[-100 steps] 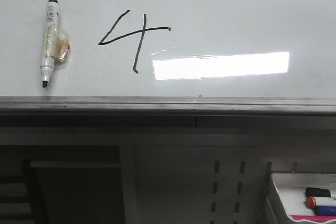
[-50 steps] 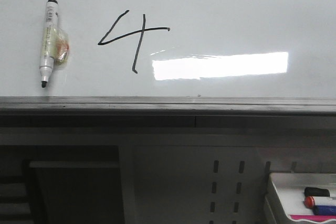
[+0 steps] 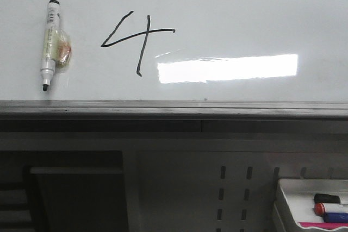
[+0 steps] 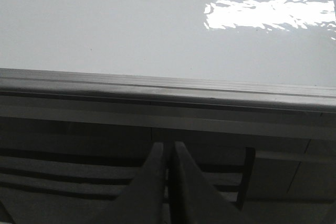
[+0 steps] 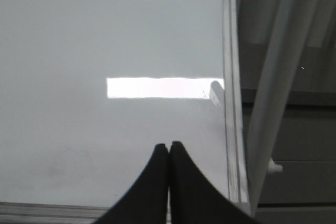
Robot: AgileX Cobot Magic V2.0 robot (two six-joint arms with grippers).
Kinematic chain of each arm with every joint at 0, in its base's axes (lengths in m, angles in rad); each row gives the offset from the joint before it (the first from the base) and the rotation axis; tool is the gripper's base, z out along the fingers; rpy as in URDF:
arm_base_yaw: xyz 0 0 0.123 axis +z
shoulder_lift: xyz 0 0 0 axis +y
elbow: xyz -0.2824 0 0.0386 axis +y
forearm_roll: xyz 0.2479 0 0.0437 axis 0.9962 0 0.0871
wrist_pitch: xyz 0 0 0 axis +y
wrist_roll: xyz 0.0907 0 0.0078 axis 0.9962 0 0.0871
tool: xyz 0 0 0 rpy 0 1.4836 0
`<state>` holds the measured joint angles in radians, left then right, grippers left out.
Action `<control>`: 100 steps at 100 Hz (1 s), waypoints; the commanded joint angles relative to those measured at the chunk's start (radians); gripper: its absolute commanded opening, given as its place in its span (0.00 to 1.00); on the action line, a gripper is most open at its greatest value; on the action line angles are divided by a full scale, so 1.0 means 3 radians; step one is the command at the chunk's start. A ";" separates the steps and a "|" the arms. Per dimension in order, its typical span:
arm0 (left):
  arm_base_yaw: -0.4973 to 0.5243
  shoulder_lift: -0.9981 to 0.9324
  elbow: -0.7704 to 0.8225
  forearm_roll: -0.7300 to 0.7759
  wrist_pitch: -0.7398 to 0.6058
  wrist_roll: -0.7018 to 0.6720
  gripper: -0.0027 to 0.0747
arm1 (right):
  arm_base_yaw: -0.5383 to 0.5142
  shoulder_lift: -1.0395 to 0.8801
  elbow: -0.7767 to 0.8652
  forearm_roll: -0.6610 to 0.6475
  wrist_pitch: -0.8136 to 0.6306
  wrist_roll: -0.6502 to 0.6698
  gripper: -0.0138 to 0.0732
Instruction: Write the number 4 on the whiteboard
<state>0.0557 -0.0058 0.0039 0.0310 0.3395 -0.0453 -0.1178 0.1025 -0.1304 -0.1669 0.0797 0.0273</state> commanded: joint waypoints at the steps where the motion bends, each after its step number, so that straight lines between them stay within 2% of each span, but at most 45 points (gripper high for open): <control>1: 0.0009 -0.0086 0.0111 -0.0015 -0.0165 0.0005 0.01 | -0.0170 -0.0070 0.0131 0.0015 -0.0421 0.0110 0.10; 19: 0.0009 -0.0086 0.0111 -0.0015 -0.0165 0.0005 0.01 | -0.0267 -0.0391 0.0558 0.0022 -0.0451 0.0187 0.10; 23: 0.0009 -0.0086 0.0111 -0.0015 -0.0165 0.0005 0.01 | -0.0269 -0.0434 0.0545 0.0022 -0.0208 0.0187 0.10; 74: 0.0009 -0.0086 0.0111 -0.0015 -0.0165 0.0005 0.01 | -0.0269 -0.0425 0.0552 0.0022 0.0783 0.0187 0.10; 100: 0.0009 -0.0086 0.0111 -0.0015 -0.0165 0.0005 0.01 | -0.0269 -0.0425 0.0552 0.0036 0.0791 0.0187 0.10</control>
<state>0.0557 -0.0058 0.0039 0.0310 0.3395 -0.0432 -0.1898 -0.0090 0.0163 -0.1582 0.3286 0.0810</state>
